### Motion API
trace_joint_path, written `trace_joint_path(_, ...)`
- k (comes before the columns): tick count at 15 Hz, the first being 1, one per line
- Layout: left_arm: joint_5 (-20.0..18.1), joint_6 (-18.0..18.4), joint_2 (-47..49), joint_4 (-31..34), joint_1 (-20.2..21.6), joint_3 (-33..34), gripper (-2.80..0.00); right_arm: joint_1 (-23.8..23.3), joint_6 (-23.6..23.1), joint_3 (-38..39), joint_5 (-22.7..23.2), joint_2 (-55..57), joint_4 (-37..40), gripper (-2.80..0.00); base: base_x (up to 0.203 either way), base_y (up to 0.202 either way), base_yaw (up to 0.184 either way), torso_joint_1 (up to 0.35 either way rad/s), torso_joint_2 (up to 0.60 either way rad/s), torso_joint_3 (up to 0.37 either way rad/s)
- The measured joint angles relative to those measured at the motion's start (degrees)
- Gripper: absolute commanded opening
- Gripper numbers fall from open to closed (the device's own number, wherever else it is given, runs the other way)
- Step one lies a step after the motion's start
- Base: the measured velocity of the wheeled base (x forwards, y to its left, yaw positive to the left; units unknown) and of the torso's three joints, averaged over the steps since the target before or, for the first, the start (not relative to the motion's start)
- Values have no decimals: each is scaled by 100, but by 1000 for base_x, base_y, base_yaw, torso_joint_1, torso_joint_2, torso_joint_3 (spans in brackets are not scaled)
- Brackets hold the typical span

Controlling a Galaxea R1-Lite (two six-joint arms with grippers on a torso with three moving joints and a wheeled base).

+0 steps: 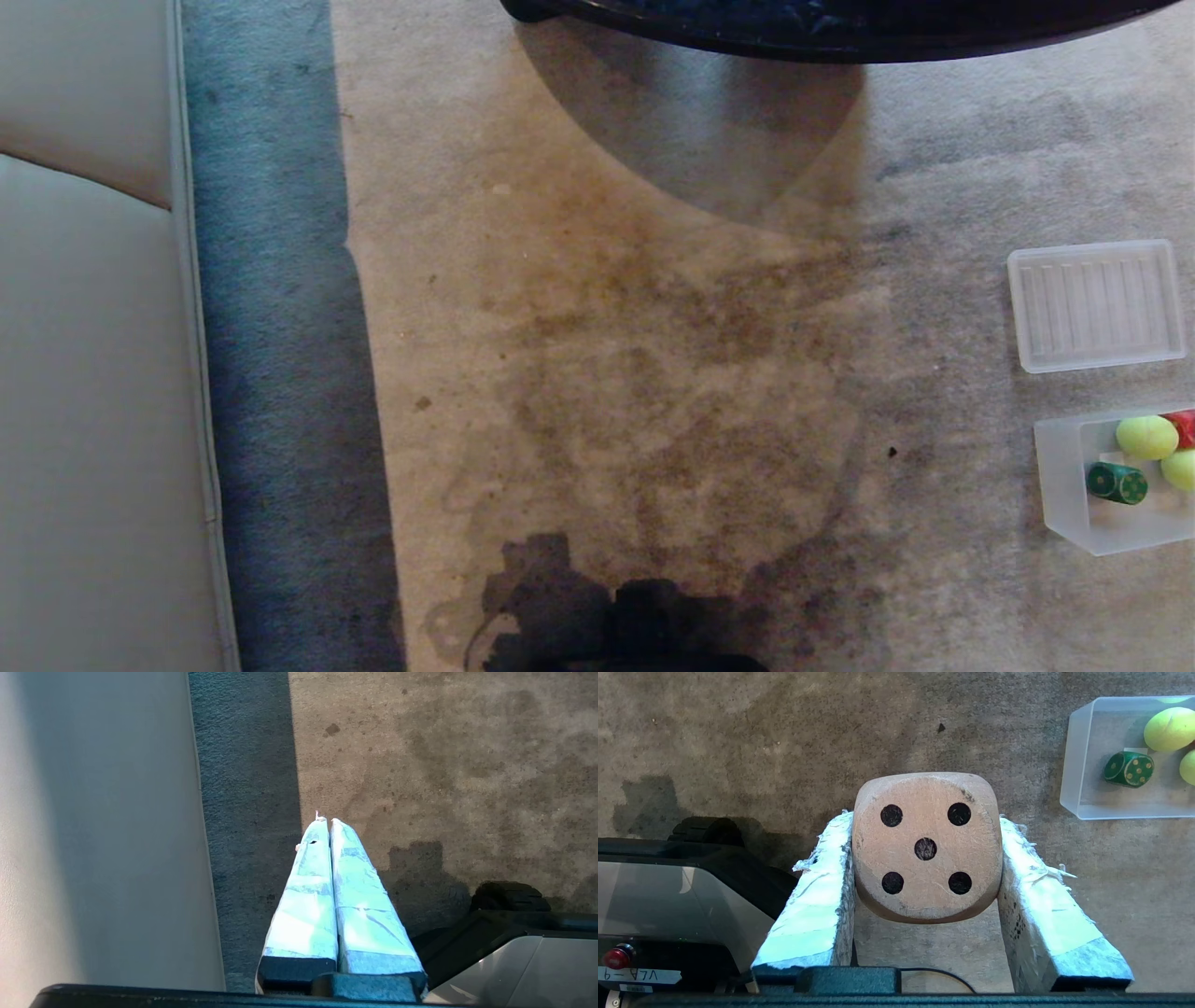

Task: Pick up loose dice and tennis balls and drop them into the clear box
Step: Put the toys in the box

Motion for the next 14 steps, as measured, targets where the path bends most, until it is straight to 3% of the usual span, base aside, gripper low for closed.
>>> trace_joint_path(14,11,-5,0,6,-5,0,-280,-1,-1,0,0,2,-5,-280,-1,1,-11,1,1,1)
